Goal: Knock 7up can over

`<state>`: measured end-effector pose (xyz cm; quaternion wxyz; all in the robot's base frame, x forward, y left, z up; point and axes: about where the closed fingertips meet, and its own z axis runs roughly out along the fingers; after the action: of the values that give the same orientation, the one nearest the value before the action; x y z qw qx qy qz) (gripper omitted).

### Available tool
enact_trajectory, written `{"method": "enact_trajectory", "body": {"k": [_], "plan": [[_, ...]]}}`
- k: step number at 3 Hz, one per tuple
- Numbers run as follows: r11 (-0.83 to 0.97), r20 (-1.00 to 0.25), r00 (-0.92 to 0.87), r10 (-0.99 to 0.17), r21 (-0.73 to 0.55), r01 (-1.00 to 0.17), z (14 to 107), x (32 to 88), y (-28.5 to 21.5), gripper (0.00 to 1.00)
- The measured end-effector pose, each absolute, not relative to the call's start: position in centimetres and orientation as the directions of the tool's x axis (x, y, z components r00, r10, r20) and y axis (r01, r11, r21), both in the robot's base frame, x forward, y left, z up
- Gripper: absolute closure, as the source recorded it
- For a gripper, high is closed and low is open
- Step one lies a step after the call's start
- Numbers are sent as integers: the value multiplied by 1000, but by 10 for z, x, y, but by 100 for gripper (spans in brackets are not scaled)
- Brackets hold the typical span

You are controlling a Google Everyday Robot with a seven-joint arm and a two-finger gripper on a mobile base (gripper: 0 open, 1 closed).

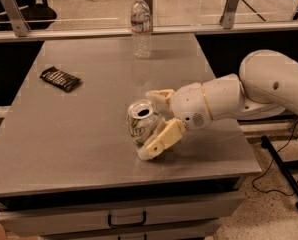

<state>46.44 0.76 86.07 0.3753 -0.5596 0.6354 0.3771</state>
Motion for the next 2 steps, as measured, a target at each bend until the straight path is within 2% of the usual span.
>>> {"method": "enact_trajectory", "body": {"k": [2], "plan": [[68,-963,11,-271,-30,-997,921,526,89,0]]}}
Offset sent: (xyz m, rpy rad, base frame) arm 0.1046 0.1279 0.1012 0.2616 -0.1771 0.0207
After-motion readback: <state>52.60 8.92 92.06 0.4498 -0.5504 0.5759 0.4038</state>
